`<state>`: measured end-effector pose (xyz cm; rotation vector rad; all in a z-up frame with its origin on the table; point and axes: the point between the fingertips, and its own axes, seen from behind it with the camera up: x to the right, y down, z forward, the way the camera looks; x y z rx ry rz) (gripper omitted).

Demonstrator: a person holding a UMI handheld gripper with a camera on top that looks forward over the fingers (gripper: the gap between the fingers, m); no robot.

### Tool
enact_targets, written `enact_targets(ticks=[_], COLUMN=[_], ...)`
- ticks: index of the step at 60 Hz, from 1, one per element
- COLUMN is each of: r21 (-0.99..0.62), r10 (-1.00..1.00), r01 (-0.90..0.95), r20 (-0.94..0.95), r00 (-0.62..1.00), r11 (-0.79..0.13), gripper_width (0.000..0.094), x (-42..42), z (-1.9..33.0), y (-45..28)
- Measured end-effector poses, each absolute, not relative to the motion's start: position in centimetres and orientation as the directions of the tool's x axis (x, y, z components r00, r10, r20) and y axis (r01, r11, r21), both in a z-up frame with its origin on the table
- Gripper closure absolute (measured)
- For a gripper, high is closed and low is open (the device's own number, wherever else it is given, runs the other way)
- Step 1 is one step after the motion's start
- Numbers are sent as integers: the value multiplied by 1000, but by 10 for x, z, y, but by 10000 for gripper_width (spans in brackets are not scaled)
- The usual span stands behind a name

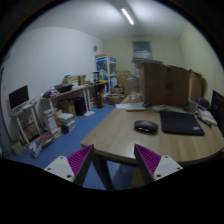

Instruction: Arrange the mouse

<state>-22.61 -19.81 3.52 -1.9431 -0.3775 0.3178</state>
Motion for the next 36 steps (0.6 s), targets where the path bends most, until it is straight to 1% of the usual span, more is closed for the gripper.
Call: enact_targets(ticks=[5, 6, 15, 17, 20, 26, 36], r21=[-920, -917, -903, -900, -894, -868, -840], r10=[354, 351, 294, 301, 305, 326, 421], r01=[137, 142, 175, 186, 199, 225, 275], r20=[-3, 3, 57, 65, 75, 78, 63], r00=[935, 936, 954, 951, 949, 942, 905], r11=[-368, -372, -392, -395, -401, -443, -467], gripper_width=[98, 100, 102, 107, 104, 102, 96], x=[-205, -182, -147, -128, -123, -117, -140], z=[34, 34, 29, 31, 30, 19, 1], y=[-185, -168, -140, -120, -107, -84, -53])
